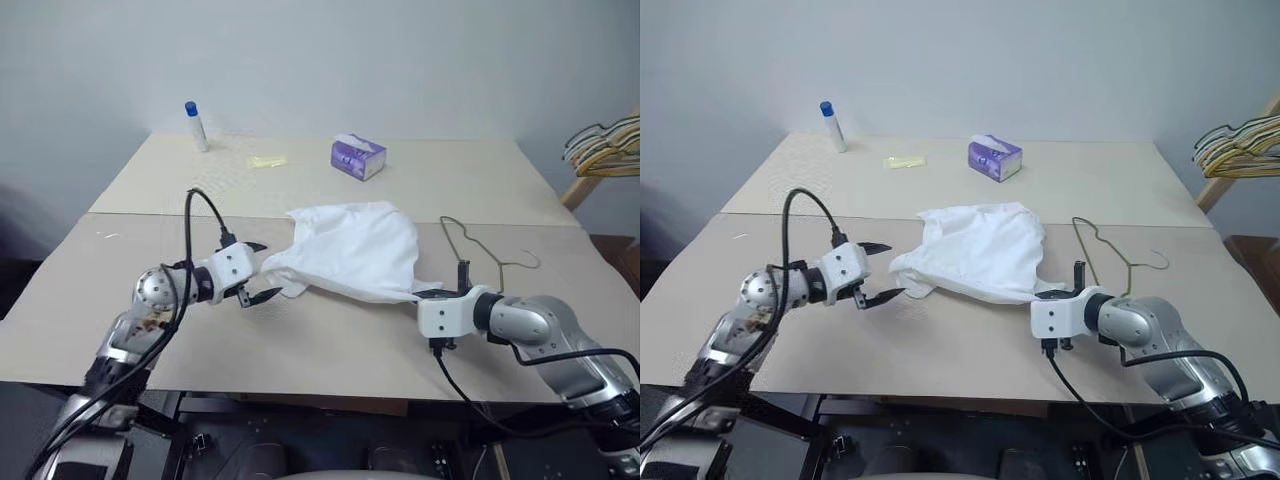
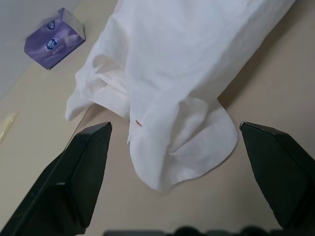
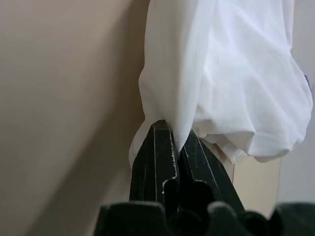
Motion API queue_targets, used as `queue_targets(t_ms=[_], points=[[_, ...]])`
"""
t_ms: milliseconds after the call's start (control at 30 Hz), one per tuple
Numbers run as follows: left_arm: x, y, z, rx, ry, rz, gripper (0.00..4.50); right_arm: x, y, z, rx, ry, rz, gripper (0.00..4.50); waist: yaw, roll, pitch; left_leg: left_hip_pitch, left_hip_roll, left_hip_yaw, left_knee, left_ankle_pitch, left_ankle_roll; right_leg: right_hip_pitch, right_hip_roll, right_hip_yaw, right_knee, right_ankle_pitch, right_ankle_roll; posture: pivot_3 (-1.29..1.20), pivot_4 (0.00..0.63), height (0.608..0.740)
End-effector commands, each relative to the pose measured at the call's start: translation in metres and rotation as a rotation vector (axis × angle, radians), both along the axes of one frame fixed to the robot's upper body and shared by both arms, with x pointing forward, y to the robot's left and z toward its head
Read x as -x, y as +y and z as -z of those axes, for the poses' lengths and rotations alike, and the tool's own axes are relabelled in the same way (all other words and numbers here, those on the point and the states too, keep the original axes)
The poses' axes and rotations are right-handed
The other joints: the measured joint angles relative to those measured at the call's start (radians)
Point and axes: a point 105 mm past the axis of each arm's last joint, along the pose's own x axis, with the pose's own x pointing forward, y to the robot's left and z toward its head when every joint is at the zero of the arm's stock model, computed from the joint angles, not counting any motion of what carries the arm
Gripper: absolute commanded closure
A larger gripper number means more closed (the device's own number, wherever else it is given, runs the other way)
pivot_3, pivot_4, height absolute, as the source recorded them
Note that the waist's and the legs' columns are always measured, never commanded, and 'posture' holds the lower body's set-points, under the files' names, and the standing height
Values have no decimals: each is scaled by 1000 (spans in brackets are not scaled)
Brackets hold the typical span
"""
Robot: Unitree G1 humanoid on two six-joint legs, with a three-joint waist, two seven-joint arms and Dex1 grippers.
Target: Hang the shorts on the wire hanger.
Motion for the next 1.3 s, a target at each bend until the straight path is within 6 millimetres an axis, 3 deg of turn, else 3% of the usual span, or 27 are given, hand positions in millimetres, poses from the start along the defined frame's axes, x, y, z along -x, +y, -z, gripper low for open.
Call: queue_targets(t_ms=[33,133,300,533,667,767,867,967,1067,1167,1200,1233,1300], points=[[-18,-8,14,-82,-18,-1,0,0,2,-14,-8,-43,-9,4474,1,0,0,0,0,0,0,0,0,0,0,0,0,0,0,13,0,740],[-34,-14,21,-124,-54,-20,573,0,1,-15,-8,-45,-7,4500,0,0,0,-1,0,0,2,0,0,1,0,0,-1,0,1,2,0,740],[-42,-28,18,-94,-81,12,2081,-1,1,-18,-9,-51,-4,4500,-14,0,0,-2,0,0,3,0,0,0,0,0,-1,1,1,-8,0,740],[-38,-13,13,-136,-105,45,4339,3,0,-23,-6,-47,-17,4500,-37,0,0,-1,0,0,3,0,-1,0,0,0,0,1,1,-10,0,740],[-21,12,-9,-218,-166,106,4466,18,-3,-32,1,-7,-60,4500,-47,0,0,-2,0,0,3,0,-1,-1,0,0,-1,0,1,-13,0,740],[3,27,-30,-229,-159,156,4466,36,-8,-42,12,60,-110,4500,-48,0,0,-2,0,0,3,0,-1,0,0,1,-1,1,1,-10,0,740],[21,48,-36,-287,-119,183,4466,43,-15,-50,-27,138,-144,4500,-49,0,0,-1,1,0,4,0,0,0,0,1,0,1,1,3,0,740],[2,60,-38,-285,-146,69,4466,16,-25,-61,-97,96,-82,4500,-47,0,1,3,2,1,4,0,0,4,0,1,0,2,1,19,0,740],[-42,55,-59,-224,-248,-77,4466,-48,-31,-96,-160,-106,33,4500,-48,-2,5,17,1,2,4,2,3,19,0,0,-3,4,4,28,0,740],[-91,47,-111,-140,-413,-256,4466,-110,-28,-148,-257,-342,162,4500,-50,-2,7,21,1,1,3,6,4,23,0,0,-5,4,10,36,0,740],[-107,47,-135,-110,-495,-360,4466,-129,-29,-168,-283,-430,228,4500,-50,-3,7,16,1,1,3,7,3,18,1,1,-4,9,4,39,0,740],[-121,48,-177,-17,-628,-519,4466,-149,-33,-199,-277,-614,333,4500,-50,-3,7,12,0,1,2,8,3,14,0,1,-3,11,1,39,0,740],[-127,51,-239,113,-840,-726,4466,-162,-36,-253,-296,-914,448,4500,-49,-3,6,2,0,2,3,10,-1,0,0,4,1,11,1,41,0,740]])
